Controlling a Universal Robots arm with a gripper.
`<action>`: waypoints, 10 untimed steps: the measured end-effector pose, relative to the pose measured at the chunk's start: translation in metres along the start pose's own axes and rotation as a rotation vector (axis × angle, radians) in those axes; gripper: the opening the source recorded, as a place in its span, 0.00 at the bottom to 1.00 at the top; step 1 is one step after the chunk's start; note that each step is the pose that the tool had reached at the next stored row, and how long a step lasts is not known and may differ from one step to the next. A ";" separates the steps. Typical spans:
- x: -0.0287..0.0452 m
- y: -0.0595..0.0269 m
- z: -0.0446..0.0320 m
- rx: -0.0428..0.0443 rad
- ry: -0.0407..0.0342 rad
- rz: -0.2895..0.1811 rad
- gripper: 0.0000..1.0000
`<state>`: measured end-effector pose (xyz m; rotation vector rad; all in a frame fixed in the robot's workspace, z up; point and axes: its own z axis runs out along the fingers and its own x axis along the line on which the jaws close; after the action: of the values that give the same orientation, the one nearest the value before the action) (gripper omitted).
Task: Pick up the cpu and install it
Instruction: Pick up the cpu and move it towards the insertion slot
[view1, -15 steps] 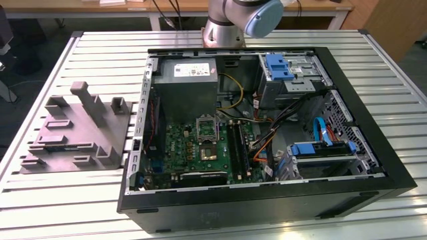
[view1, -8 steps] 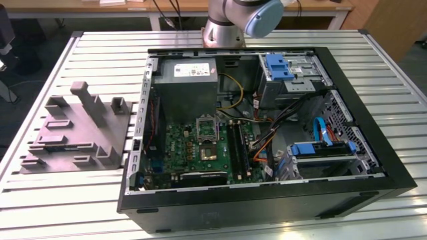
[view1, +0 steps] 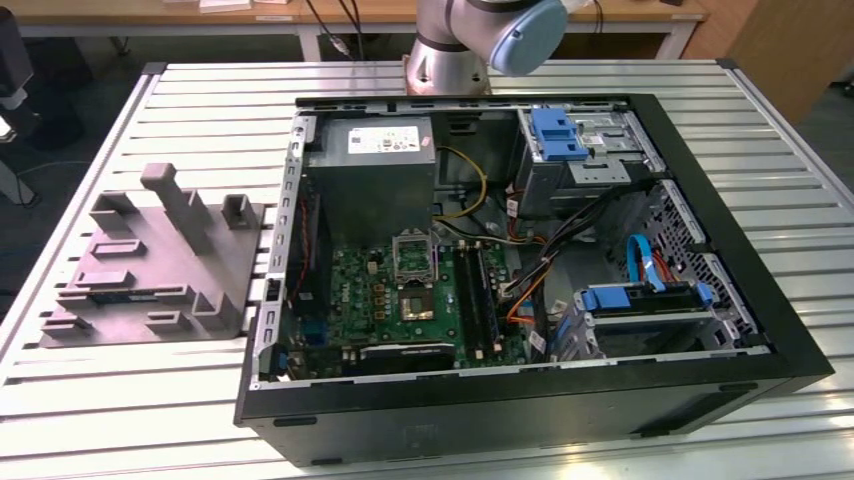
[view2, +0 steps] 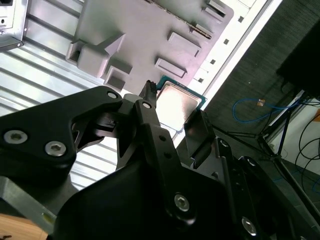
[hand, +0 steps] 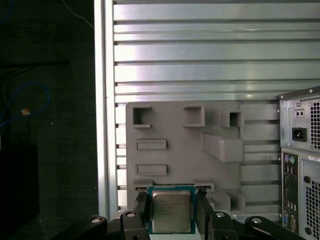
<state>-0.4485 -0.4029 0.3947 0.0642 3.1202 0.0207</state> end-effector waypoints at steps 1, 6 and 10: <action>-0.0003 0.0000 0.0000 0.0000 -0.0001 0.000 0.47; -0.0019 0.0001 0.0001 0.0000 -0.0001 0.000 0.47; -0.0030 0.0001 0.0001 0.0000 0.0000 0.000 0.47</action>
<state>-0.4455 -0.4029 0.3947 0.0641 3.1202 0.0208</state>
